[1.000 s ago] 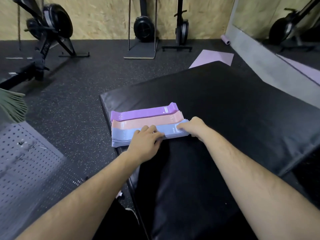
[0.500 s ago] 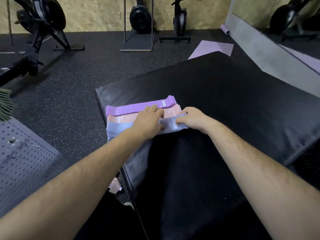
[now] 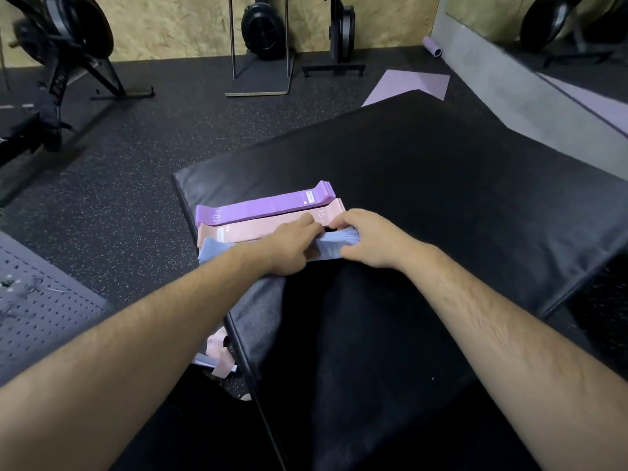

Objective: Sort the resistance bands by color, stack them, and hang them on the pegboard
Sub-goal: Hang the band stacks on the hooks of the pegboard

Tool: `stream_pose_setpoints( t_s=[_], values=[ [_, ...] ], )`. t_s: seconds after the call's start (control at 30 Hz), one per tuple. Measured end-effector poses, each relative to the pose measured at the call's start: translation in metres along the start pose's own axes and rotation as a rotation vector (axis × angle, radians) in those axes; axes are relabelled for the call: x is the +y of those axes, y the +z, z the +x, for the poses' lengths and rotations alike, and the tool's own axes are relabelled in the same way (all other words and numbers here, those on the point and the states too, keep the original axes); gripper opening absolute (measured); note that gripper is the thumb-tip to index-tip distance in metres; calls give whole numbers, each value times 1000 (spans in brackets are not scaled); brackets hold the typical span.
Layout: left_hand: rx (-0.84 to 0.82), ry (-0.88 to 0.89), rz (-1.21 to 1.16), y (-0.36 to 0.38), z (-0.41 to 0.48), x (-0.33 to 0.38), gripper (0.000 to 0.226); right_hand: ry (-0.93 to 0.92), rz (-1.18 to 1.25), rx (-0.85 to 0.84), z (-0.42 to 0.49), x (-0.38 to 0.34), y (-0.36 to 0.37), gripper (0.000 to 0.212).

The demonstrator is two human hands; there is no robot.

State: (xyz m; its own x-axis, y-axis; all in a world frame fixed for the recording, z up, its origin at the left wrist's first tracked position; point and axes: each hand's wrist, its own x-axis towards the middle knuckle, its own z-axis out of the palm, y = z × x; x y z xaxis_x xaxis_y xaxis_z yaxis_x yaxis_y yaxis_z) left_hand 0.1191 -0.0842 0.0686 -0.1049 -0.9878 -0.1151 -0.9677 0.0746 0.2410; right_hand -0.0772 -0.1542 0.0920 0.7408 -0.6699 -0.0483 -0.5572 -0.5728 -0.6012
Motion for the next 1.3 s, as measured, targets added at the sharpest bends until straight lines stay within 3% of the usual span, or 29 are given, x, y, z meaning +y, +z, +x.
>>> stream_pose_setpoints(
  t_s=[0.17,0.23,0.33,0.43,0.57,0.63,0.87,0.97,1.13,1.23,1.3],
  values=[
    [155,28,218,29,-15,13,44,47,-422,-65,-4,-21,18,47],
    [195,27,219,34,-19,18,42,28,-643,-48,0,-32,32,47],
    [236,23,171,34,-22,17,46,31,-774,20,10,-40,43,39],
    [273,40,118,32,-26,13,32,26,-781,16,14,-41,38,30],
    [165,-129,139,11,-32,2,52,-17,-750,6,2,-45,31,31],
    [106,-151,184,-1,-39,-3,52,-41,-730,29,-4,-51,29,35],
    [187,-186,-190,-25,-65,-15,37,-71,-698,107,-24,-89,11,45],
    [172,-212,-228,-31,-83,-12,12,-67,-697,114,-34,-112,-2,49],
    [302,-331,-516,-45,-123,-7,17,-160,-663,158,-45,-151,-18,50],
    [335,-361,-724,-59,-150,-8,39,-261,-642,191,-40,-171,-23,55],
    [376,-349,-792,-66,-169,-11,45,-321,-647,206,-36,-186,-25,44]
  ],
)
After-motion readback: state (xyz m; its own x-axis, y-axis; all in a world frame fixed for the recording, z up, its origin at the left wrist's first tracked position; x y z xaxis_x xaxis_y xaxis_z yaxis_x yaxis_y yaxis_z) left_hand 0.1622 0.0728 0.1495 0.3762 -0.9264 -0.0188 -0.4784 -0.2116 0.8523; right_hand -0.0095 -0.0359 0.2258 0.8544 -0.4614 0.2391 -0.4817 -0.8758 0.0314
